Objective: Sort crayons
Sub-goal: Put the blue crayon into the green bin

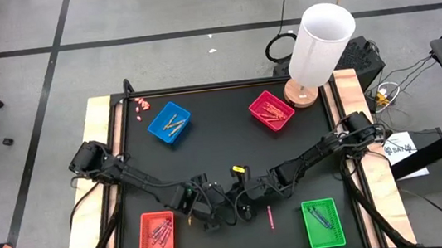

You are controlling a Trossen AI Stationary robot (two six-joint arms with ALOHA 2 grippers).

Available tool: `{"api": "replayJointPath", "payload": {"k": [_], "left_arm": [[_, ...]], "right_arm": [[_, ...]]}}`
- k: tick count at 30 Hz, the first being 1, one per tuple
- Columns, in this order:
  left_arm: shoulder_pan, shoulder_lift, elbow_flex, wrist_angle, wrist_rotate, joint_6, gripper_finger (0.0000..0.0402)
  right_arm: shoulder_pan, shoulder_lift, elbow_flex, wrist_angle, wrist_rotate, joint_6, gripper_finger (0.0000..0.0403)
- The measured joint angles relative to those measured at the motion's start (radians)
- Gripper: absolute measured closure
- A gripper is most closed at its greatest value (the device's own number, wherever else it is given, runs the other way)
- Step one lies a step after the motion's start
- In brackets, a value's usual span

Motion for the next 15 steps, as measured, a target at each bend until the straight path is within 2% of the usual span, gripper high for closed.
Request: {"api": "replayJointPath", "payload": {"k": [6, 10, 15], "left_arm": [[-0.008, -0.009, 0.0, -0.042, -0.024, 0.027, 0.0262], [-0.049, -0.034, -0.002, -0.113, -0.183, 0.051, 0.0236], [-0.123, -0.054, -0.006, -0.163, -0.384, 0.06, 0.0231]], "right_arm": [[0.0, -0.013, 0.0, -0.065, 0.001, -0.013, 0.0392], [0.0, -0.081, 0.0, -0.24, 0.0, -0.004, 0.0393], [0.013, -0.196, 0.0, -0.44, 0.001, 0.069, 0.0393]]}}
